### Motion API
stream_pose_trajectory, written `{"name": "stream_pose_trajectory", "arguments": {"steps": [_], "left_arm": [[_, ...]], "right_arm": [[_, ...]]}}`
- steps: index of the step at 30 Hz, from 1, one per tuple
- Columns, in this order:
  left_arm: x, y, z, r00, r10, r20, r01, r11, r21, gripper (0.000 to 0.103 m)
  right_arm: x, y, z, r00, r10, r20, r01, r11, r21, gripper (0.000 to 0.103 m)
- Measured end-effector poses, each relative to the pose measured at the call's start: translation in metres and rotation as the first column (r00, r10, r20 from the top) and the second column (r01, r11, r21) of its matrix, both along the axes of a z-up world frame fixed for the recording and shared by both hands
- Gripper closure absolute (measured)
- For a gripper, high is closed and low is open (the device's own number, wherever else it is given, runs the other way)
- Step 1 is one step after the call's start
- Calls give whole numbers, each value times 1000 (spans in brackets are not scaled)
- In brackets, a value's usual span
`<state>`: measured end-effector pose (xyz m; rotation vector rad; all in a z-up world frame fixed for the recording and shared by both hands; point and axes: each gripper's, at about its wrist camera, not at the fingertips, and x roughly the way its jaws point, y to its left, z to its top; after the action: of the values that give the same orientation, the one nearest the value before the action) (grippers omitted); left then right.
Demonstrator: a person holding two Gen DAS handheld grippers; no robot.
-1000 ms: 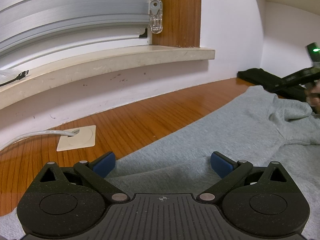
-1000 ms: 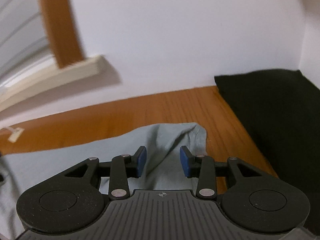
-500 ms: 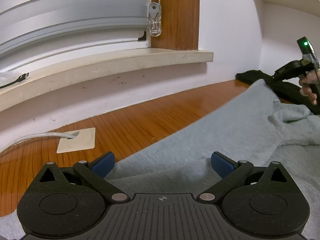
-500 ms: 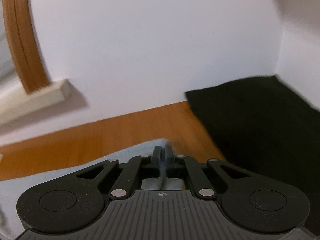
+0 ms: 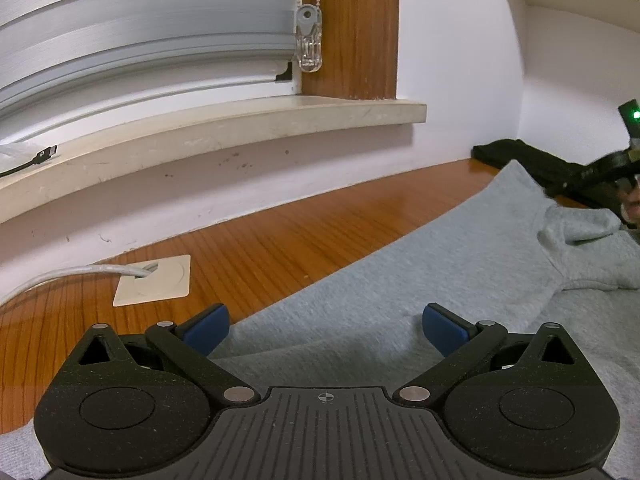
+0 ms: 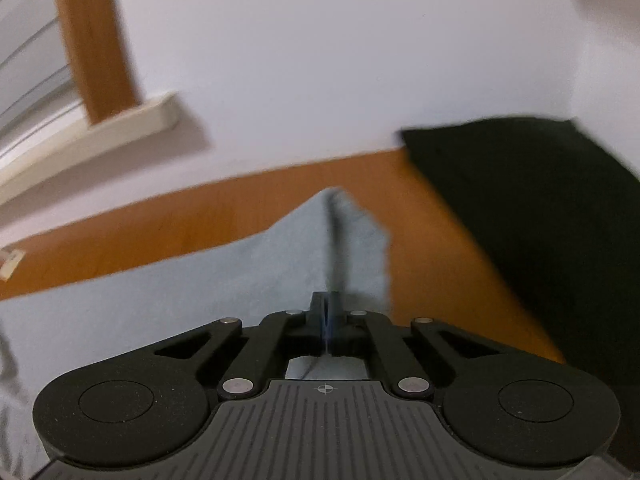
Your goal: Fold clothes
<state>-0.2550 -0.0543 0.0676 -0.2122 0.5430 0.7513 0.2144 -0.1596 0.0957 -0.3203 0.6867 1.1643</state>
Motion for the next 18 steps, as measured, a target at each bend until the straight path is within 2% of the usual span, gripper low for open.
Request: {"name": "stream_pose_trajectory", "arguments": {"steps": [4,7,9,11,13,14,18], "left_arm": [[0,0,0,1000,3,-4,-3,1000,1,0],[2,0,0,1000,4,-14,-4,1000,-1,0],[3,0,1,1000,7,-17,-7,1000,4,0],[-3,-4,6,1000,17,-5,-17,1000,25,0],[-16,-8,16,999,19,30,-19,1000,20,0],[-26,-10,22,999,23,41,-23,1000,20,0],[-72,-14,41,996,84,26,-86,994,66,0]], "right_arm": [[-3,-14,11,1000,1,13,-2,997,78,94],[-29,-19,12,993,110,32,-114,983,143,61],[-54,-16,5,974,215,66,-223,965,137,60],[-77,-10,-6,945,303,125,-316,944,93,55],[-93,-4,-18,928,317,199,-326,945,16,54],[-93,-1,-21,927,317,203,-323,946,0,54],[-81,2,-22,942,303,148,-306,952,0,45]]}}
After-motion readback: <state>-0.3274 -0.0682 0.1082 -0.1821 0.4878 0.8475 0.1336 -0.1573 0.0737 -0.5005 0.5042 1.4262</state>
